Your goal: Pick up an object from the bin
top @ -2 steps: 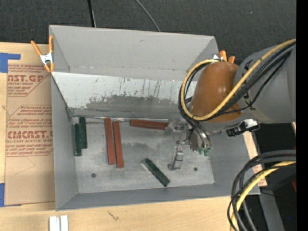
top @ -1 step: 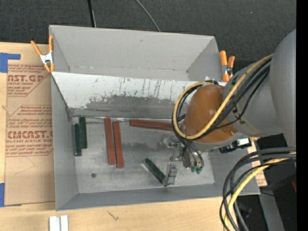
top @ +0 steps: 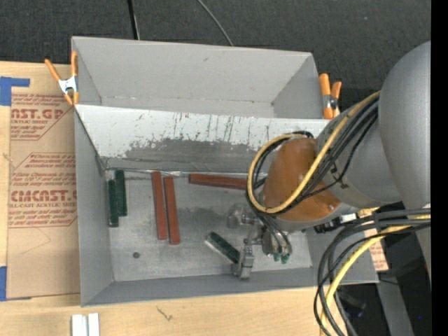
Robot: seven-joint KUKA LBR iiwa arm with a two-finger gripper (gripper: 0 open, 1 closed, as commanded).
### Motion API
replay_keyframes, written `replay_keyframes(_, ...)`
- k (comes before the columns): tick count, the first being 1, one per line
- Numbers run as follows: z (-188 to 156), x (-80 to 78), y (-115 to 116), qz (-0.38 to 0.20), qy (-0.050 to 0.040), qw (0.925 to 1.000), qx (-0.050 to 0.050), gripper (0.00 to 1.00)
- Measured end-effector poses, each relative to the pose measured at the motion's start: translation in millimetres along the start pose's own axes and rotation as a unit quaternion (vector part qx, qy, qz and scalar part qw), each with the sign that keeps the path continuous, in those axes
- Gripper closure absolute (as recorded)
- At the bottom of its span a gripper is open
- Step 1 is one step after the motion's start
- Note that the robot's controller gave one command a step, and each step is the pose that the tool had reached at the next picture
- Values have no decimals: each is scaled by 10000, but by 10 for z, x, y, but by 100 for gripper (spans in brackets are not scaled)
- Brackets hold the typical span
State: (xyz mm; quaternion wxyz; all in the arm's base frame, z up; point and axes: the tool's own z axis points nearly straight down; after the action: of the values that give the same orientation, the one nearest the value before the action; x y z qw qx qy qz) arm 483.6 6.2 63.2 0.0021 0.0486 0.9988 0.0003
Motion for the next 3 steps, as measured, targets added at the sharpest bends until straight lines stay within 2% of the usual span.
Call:
replay_keyframes(1,-70,-26,259,390,14,9992,1,100)
replay_keyframes(2,-70,-26,259,391,14,9992,1,100)
replay_keyframes(3,-585,-182,119,338,55,9994,5,100)
